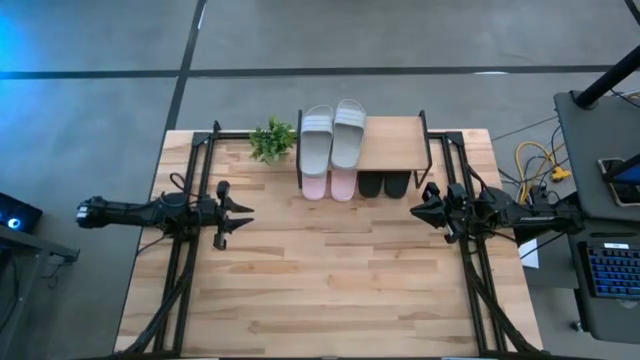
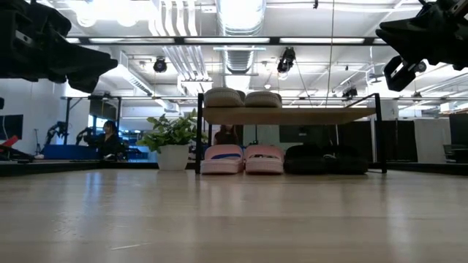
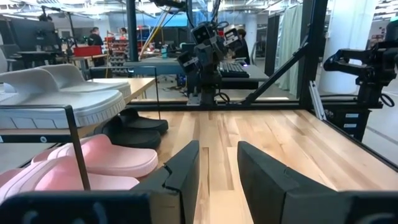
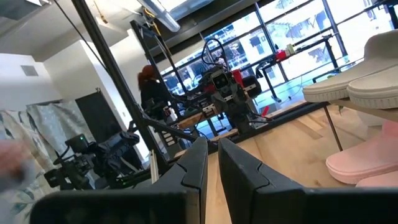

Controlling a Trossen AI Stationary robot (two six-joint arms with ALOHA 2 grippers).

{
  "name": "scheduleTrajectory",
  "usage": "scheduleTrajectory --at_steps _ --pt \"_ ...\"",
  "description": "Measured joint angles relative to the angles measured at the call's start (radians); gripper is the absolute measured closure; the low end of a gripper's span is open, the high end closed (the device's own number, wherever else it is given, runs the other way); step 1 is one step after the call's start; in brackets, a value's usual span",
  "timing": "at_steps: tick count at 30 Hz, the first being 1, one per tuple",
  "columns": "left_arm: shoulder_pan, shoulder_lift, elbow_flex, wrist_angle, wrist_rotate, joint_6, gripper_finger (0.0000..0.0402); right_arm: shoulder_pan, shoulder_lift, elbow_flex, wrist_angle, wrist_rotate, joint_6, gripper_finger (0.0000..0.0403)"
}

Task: Pick and place slides into the shelf
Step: Return to Home Position

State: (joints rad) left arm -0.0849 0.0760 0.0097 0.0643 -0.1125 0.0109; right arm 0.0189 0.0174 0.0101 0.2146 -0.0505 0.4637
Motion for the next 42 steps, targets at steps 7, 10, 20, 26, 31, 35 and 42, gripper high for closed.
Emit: scheduleTrajectory --at_steps 7,10,20,26,31,35,42 --pt "0.0 0.02 0.0 0.005 0.002 0.0 0.0307 0.0 0.0 0.0 0.0 0.0 0.0 0.0369" --pt "0.0 0.028 0.0 0.006 0.002 0.0 0.0307 0.0 0.0 0.0 0.0 -0.001 0.0 0.0369" --pt "0.0 0.048 0.0 0.005 0.002 0.001 0.0307 0.0 -0.001 0.001 -0.042 0.065 -0.167 0.0369" --pt "0.0 0.058 0.0 0.006 0.003 0.001 0.0307 0.0 0.011 0.0 -0.05 0.136 -0.428 0.0369" --pt "0.0 0.062 0.0 0.006 0.003 0.001 0.0307 0.024 0.004 0.0 -0.143 0.123 -0.462 0.0369" --pt "0.0 0.059 0.0 0.006 0.003 0.001 0.0307 0.064 0.004 0.0 -0.199 0.124 -0.37 0.0369" --pt "0.0 0.064 0.0 0.006 0.003 0.001 0.0307 0.076 -0.018 0.0 -0.171 0.159 -0.486 0.0369"
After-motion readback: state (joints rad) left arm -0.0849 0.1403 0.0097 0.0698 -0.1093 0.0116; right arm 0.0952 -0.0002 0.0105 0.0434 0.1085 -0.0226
